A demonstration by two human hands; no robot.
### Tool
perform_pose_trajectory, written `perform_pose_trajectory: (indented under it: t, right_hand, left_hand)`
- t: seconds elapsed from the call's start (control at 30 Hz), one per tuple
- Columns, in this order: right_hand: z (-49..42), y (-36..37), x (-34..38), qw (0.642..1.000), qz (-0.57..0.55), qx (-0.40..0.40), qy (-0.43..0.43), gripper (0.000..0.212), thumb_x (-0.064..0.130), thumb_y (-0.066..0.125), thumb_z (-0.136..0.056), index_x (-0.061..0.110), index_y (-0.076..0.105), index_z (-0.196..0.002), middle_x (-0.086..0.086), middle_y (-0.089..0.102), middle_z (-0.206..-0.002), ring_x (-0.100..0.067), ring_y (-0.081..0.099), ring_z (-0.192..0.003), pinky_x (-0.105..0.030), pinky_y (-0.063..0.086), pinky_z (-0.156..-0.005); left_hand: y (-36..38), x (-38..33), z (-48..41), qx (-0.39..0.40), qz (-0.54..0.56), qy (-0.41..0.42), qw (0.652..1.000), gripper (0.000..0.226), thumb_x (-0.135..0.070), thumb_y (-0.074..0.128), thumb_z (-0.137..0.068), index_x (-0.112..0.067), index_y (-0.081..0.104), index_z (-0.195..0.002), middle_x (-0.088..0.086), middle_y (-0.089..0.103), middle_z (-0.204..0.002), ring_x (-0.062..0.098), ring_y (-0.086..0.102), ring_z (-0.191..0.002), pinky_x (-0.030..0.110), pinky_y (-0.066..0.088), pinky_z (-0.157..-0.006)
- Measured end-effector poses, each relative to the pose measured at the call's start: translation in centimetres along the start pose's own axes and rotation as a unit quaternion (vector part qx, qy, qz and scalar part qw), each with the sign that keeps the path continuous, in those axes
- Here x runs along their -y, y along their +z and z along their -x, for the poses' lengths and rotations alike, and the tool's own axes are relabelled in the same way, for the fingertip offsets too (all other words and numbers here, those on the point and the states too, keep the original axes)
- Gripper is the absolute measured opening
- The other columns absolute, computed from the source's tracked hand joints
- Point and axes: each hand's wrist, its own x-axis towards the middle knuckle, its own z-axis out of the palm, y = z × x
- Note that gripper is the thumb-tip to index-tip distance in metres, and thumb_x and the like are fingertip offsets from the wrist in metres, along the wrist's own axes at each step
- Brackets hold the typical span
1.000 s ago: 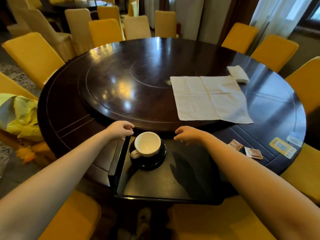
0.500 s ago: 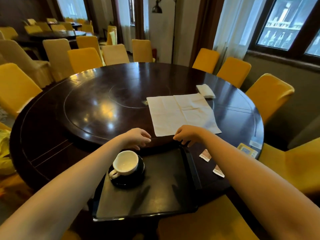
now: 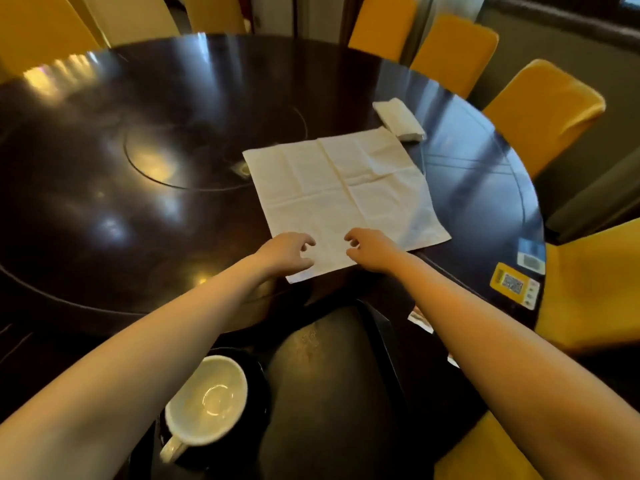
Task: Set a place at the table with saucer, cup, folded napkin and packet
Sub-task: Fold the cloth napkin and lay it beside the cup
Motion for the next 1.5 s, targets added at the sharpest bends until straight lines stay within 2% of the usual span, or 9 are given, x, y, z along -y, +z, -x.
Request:
perform_pose_trajectory:
  t: [0.23, 0.5, 0.63, 0.77, 0.9, 1.07, 1.2, 1.4, 1.5]
  right_hand:
    - [-5.1, 4.7, -1.2, 0.993, 0.076, -0.092, -0.011, 0.049, 0.025, 0.049, -0.092, 0.014, 0.037, -0.138, -0.011, 0.037, -0.143, -0.033, 0.032, -0.130, -0.043, 0.031, -0.104]
    - [-5.4, 8.5, -3.2, 0.980, 0.121, -0.154, -0.039, 0.055, 0.039, 0.034, -0.097, 0.020, 0.022, -0.147, -0.005, 0.019, -0.157, -0.026, 0.013, -0.143, -0.044, 0.010, -0.117]
    - [-5.6, 8.6, -3.5, 0.983, 0.122, -0.133, -0.035, 0.056, 0.041, 0.030, -0.098, 0.022, 0.017, -0.149, -0.003, 0.014, -0.158, -0.024, 0.008, -0.144, -0.044, 0.006, -0.117]
    - [-5.4, 8.2, -3.8, 0.988, 0.112, -0.101, -0.044, 0.059, 0.044, 0.029, -0.097, 0.023, 0.011, -0.149, -0.002, 0.007, -0.159, -0.023, 0.002, -0.145, -0.044, 0.003, -0.117]
    - [-4.7, 7.4, -4.2, 0.990, 0.090, -0.072, -0.080, 0.064, 0.047, 0.038, -0.094, 0.022, 0.016, -0.149, -0.002, 0.005, -0.159, -0.022, -0.001, -0.146, -0.045, 0.002, -0.118]
    - [-3.4, 6.6, -3.8, 0.989, 0.065, -0.069, -0.117, 0.050, 0.043, 0.055, -0.087, 0.025, 0.044, -0.132, -0.003, 0.028, -0.152, -0.026, 0.015, -0.143, -0.050, 0.013, -0.115]
    - [-3.0, 6.3, -2.7, 0.976, 0.067, -0.157, -0.135, 0.023, 0.015, 0.052, -0.088, 0.015, 0.063, -0.109, -0.002, 0.059, -0.125, -0.026, 0.048, -0.118, -0.039, 0.034, -0.101]
    - [-2.1, 6.8, -0.6, 0.982, 0.003, -0.152, -0.108, 0.028, 0.011, 0.044, -0.091, 0.015, 0.066, -0.107, -0.009, 0.068, -0.101, -0.027, 0.054, -0.101, -0.037, 0.042, -0.084]
    - [-1.5, 6.9, 0.3, 0.985, -0.014, -0.128, -0.113, 0.028, 0.015, 0.041, -0.093, 0.018, 0.065, -0.107, -0.007, 0.069, -0.101, -0.025, 0.056, -0.097, -0.038, 0.046, -0.079]
  left_hand:
    - [2.6, 3.3, -3.3, -0.018, -0.103, 0.073, 0.992, 0.065, -0.053, 0.066, -0.076, -0.020, 0.049, -0.130, 0.009, 0.047, -0.128, 0.030, 0.042, -0.118, 0.045, 0.039, -0.098]
    - [5.0, 4.5, -3.3, -0.114, -0.081, 0.082, 0.987, 0.060, -0.057, 0.065, -0.073, -0.023, 0.053, -0.122, 0.002, 0.047, -0.126, 0.026, 0.040, -0.116, 0.038, 0.035, -0.091]
    - [5.4, 4.5, -2.5, -0.147, -0.100, 0.124, 0.976, 0.046, -0.051, 0.062, -0.080, -0.018, 0.059, -0.113, 0.003, 0.056, -0.119, 0.028, 0.048, -0.107, 0.039, 0.039, -0.086]
    - [5.2, 4.2, -1.6, -0.194, -0.184, 0.203, 0.942, 0.021, -0.025, 0.057, -0.089, -0.005, 0.063, -0.094, 0.011, 0.066, -0.098, 0.032, 0.059, -0.083, 0.042, 0.047, -0.067]
    - [5.0, 3.8, -1.4, -0.184, -0.229, 0.207, 0.933, 0.008, -0.009, 0.062, -0.082, -0.001, 0.064, -0.085, 0.015, 0.068, -0.087, 0.033, 0.061, -0.074, 0.042, 0.049, -0.059]
    - [4.2, 3.4, -1.5, -0.174, -0.163, 0.163, 0.957, 0.014, -0.015, 0.056, -0.088, -0.002, 0.061, -0.087, 0.015, 0.064, -0.087, 0.035, 0.055, -0.081, 0.043, 0.042, -0.065]
    - [3.5, 4.3, -1.0, -0.133, -0.092, 0.139, 0.977, 0.013, -0.019, 0.052, -0.092, -0.008, 0.060, -0.090, 0.010, 0.064, -0.091, 0.029, 0.055, -0.087, 0.036, 0.041, -0.069]
    - [3.3, 5.1, 1.5, -0.094, -0.144, 0.131, 0.976, 0.044, -0.054, 0.054, -0.084, -0.022, 0.053, -0.115, -0.001, 0.065, -0.101, 0.021, 0.060, -0.090, 0.033, 0.046, -0.066]
    - [4.3, 4.3, 2.1, -0.111, -0.199, 0.121, 0.966, 0.038, -0.034, 0.057, -0.085, -0.016, 0.050, -0.117, 0.007, 0.063, -0.101, 0.029, 0.058, -0.092, 0.036, 0.041, -0.067]
